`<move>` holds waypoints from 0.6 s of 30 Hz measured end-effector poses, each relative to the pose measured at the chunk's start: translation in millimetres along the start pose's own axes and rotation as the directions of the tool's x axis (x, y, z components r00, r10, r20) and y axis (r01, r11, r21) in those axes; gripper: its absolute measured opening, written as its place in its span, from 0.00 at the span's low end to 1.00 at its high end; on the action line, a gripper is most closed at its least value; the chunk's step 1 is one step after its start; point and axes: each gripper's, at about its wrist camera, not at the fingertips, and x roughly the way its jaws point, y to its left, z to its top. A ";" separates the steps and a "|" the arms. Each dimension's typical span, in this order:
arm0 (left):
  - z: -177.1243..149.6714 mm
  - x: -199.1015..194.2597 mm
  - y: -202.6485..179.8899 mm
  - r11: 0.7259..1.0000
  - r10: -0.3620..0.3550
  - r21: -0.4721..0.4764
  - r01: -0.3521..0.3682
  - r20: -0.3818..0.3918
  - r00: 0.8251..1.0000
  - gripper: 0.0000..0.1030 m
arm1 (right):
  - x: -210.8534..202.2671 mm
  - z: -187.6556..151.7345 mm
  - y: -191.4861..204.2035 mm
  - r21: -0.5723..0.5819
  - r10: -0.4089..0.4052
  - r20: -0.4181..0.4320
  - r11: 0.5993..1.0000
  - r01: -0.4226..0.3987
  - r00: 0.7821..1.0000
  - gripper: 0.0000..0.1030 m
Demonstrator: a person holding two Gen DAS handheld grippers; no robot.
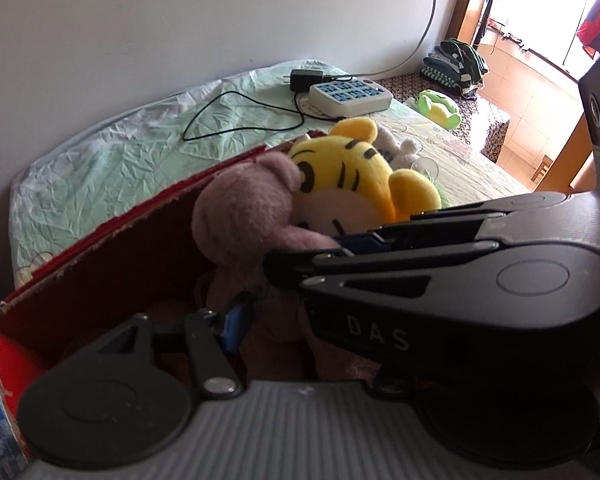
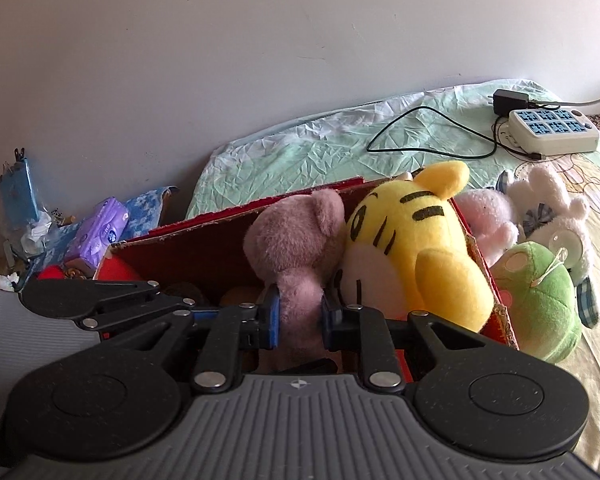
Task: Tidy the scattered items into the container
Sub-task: 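Carry the pink teddy bear to the red box and lower it, then lower the pink teddy bear into the red box and open the right gripper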
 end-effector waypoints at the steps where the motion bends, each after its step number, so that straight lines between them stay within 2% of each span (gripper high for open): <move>1: -0.5 0.0 1.0 1.000 -0.009 -0.004 0.009 0.001 1.000 0.51 | -0.5 -0.1 1.3 -0.007 -0.007 0.003 1.000 0.007 1.000 0.21; 4: -0.8 -2.7 0.5 0.999 -0.027 -0.021 0.027 0.003 1.000 0.52 | -5.3 0.8 4.6 -0.021 -0.028 0.014 0.999 0.029 0.999 0.21; 9: 2.0 -5.5 3.1 0.995 -0.069 -0.073 0.069 0.004 0.998 0.52 | -11.8 9.7 8.0 -0.043 -0.043 -0.024 0.998 0.042 0.999 0.20; 12: 3.3 5.1 6.9 0.995 -0.068 -0.075 0.067 -0.015 0.998 0.53 | -5.4 12.9 6.6 -0.039 -0.055 -0.053 0.998 0.053 0.997 0.20; 15: 3.0 9.9 9.7 0.996 -0.057 -0.077 0.055 -0.031 0.998 0.57 | 3.6 11.9 1.5 -0.022 -0.039 -0.081 0.999 0.037 0.996 0.21; 18: 3.0 14.2 14.7 0.991 -0.074 -0.113 0.067 -0.066 0.995 0.62 | 2.5 9.2 -1.0 -0.008 -0.023 -0.069 1.000 0.023 0.997 0.23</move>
